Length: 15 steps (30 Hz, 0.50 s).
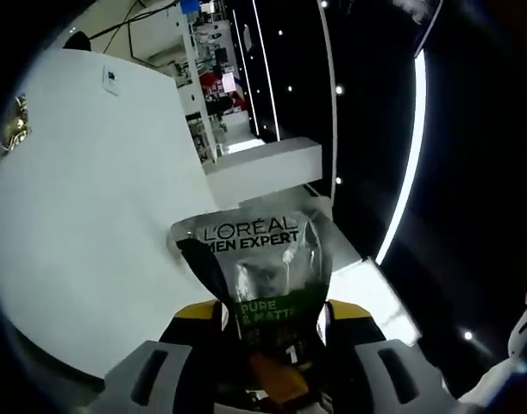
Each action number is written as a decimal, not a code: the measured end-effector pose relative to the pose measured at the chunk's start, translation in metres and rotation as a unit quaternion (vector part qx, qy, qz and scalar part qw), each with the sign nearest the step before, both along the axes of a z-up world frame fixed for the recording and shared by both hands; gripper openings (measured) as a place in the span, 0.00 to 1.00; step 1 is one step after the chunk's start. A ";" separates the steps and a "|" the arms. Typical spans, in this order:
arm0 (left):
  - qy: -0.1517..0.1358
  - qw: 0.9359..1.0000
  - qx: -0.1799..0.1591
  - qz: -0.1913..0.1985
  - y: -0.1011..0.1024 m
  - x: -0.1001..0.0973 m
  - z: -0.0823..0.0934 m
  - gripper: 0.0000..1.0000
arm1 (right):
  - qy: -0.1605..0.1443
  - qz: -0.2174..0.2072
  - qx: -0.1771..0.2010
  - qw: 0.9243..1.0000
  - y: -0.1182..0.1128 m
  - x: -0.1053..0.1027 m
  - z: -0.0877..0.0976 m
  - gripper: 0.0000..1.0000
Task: Arrange the skincare products in the storage area until every visible bottle or jar stands upright without overlapping.
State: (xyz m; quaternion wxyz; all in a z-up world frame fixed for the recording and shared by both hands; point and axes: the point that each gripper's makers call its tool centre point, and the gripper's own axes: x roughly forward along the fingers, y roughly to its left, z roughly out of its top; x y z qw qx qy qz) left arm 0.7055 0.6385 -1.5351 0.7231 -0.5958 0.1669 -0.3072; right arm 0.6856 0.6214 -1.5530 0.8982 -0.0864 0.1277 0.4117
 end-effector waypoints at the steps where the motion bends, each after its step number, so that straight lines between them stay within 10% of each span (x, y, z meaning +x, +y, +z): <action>1: -0.004 1.000 -0.003 0.007 0.002 0.001 0.001 0.49 | 0.007 -0.005 0.000 1.000 -0.002 0.001 -0.002 0.00; 10: 0.022 0.999 -0.010 0.049 0.018 0.009 -0.006 0.64 | 0.015 -0.027 0.030 0.999 -0.009 0.010 0.007 0.00; 15: 0.023 0.999 -0.015 0.046 0.018 0.009 -0.005 0.74 | 0.030 -0.034 0.113 0.993 -0.013 0.014 0.029 0.00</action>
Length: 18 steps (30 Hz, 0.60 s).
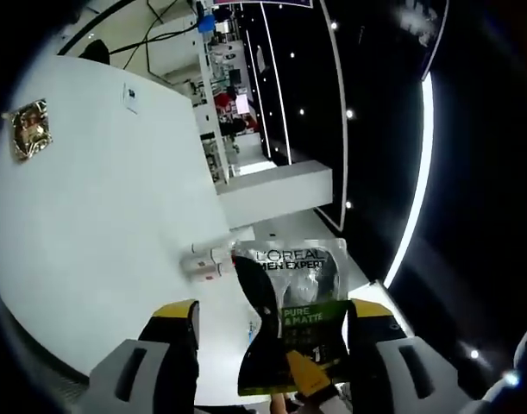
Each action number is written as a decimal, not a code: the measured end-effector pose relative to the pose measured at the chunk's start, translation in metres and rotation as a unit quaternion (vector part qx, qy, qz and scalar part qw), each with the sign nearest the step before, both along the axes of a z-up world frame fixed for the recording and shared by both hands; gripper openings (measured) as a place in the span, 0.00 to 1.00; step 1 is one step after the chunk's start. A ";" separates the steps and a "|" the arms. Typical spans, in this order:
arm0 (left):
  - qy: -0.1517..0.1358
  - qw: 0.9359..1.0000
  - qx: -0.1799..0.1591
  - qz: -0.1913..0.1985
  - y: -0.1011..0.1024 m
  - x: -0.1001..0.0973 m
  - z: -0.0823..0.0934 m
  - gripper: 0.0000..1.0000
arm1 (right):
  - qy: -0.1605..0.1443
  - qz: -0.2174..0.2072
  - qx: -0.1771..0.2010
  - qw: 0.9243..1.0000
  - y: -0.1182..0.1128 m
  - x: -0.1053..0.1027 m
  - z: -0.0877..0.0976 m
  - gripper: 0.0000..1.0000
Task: Arrange the skincare products in the storage area until every visible bottle or jar stands upright without overlapping.
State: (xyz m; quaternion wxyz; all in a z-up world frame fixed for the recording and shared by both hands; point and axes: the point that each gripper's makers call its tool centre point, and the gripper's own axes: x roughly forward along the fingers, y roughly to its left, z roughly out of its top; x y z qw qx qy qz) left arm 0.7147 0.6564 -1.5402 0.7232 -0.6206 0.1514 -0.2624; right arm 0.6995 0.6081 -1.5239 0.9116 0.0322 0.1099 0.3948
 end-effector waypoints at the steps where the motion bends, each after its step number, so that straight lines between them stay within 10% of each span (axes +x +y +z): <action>1: -0.002 1.000 -0.002 -0.001 0.000 0.000 0.001 0.75 | 0.004 0.003 0.022 1.000 0.000 -0.001 0.005 0.00; 5: -0.019 1.000 -0.015 -0.008 -0.002 -0.002 0.009 0.76 | 0.049 0.010 0.138 0.989 -0.006 -0.005 0.023 0.00; 11: -0.028 0.998 -0.045 -0.023 -0.005 -0.005 0.016 0.75 | 0.061 0.030 0.213 0.975 -0.013 -0.008 0.038 0.00; 18: -0.042 0.994 -0.086 -0.050 -0.011 -0.012 0.027 0.67 | 0.063 0.071 0.216 0.972 -0.004 -0.021 0.040 0.00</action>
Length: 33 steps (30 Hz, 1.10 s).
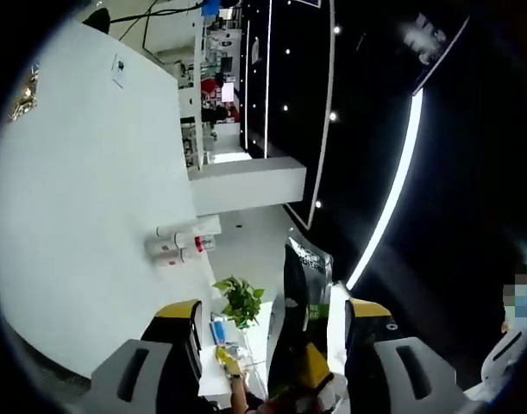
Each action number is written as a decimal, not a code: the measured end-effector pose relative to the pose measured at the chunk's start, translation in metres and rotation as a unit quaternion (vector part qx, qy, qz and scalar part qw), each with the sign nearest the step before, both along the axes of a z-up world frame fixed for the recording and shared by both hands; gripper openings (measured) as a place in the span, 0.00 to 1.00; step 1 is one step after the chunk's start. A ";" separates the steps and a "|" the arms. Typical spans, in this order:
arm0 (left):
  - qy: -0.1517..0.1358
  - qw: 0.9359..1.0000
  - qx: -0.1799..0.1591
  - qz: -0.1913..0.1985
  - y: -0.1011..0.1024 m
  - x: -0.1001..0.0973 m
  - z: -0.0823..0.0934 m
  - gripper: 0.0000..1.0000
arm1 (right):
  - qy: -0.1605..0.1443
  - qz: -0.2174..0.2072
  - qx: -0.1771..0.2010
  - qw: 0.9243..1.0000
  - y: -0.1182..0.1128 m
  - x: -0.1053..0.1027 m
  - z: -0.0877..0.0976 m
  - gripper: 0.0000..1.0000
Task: Arrange the skincare products in the storage area until every visible bottle or jar stands upright without overlapping.
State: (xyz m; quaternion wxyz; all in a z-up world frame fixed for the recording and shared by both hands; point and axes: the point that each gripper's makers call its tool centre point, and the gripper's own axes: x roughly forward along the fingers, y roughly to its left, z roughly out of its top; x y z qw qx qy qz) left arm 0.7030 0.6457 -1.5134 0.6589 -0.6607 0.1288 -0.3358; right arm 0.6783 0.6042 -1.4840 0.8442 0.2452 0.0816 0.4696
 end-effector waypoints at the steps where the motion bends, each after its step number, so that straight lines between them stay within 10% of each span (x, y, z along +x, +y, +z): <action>1: -0.002 1.000 -0.002 0.000 0.000 0.000 0.001 0.65 | -0.001 0.016 -0.003 1.000 0.005 -0.004 0.000 0.00; 8: -0.031 0.999 -0.022 -0.018 -0.002 -0.008 0.013 0.50 | 0.005 0.059 -0.003 0.998 0.016 -0.018 -0.002 0.00; 12: -0.051 0.998 -0.015 -0.033 -0.005 -0.015 0.016 0.23 | 0.019 0.069 0.000 0.997 0.018 -0.019 -0.004 0.00; 33: -0.076 0.997 0.006 -0.026 -0.001 -0.026 0.021 0.12 | 0.065 0.074 0.071 0.993 0.010 -0.021 0.004 0.00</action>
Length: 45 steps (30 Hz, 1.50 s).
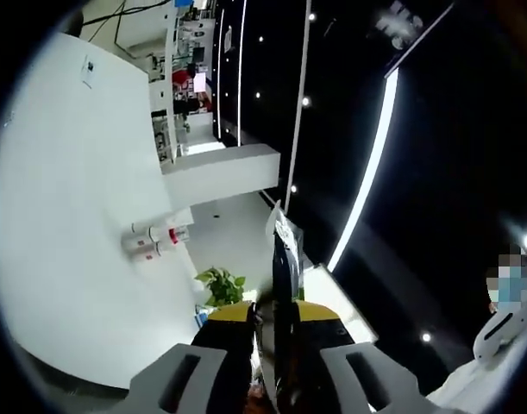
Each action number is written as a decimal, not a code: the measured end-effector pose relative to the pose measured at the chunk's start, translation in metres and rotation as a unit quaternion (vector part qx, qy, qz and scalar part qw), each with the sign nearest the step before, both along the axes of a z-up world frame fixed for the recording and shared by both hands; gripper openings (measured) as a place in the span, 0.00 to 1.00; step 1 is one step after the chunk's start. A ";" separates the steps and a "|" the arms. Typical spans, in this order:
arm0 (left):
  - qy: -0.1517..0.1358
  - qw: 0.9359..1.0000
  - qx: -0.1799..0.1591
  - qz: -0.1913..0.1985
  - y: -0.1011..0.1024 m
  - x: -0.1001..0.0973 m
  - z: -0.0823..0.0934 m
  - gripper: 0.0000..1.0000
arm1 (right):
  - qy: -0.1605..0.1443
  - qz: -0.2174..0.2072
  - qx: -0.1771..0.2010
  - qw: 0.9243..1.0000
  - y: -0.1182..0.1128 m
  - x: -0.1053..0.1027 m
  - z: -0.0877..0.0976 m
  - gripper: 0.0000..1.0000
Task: Arrange the skincare products in the storage area until every visible bottle or jar stands upright without overlapping.
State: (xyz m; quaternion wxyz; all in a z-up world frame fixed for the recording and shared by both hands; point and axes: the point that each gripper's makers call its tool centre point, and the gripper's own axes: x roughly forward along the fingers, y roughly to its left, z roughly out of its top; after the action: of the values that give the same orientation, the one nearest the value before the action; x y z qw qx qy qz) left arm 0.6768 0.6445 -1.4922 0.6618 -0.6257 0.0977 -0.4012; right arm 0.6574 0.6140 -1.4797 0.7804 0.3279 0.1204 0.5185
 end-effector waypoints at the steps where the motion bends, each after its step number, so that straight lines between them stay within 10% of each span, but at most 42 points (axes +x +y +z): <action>1: -0.004 1.000 -0.002 0.000 0.002 -0.002 0.001 0.08 | 0.007 -0.010 0.005 1.000 -0.004 0.003 0.000 0.00; 17: -0.016 1.000 -0.011 0.009 0.004 -0.006 0.006 0.22 | 0.003 0.048 -0.018 0.999 0.016 -0.022 -0.006 0.00; 30: -0.023 1.000 0.011 0.003 0.002 -0.010 0.007 0.03 | -0.034 0.035 -0.054 0.997 0.016 -0.019 -0.012 0.04; 36: -0.024 0.990 0.113 -0.077 -0.002 -0.013 0.003 0.02 | -0.042 0.030 -0.065 0.997 0.014 -0.017 -0.015 0.11; 45: -0.039 0.978 0.170 -0.117 0.006 -0.018 0.001 0.02 | -0.038 0.045 -0.067 0.996 0.019 -0.021 -0.017 0.20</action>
State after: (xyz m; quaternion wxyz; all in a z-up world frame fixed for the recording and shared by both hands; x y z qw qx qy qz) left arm 0.6590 0.6505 -1.4907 0.7105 -0.4720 0.2113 -0.4773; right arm 0.6369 0.6329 -1.4963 0.7805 0.2488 0.1395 0.5563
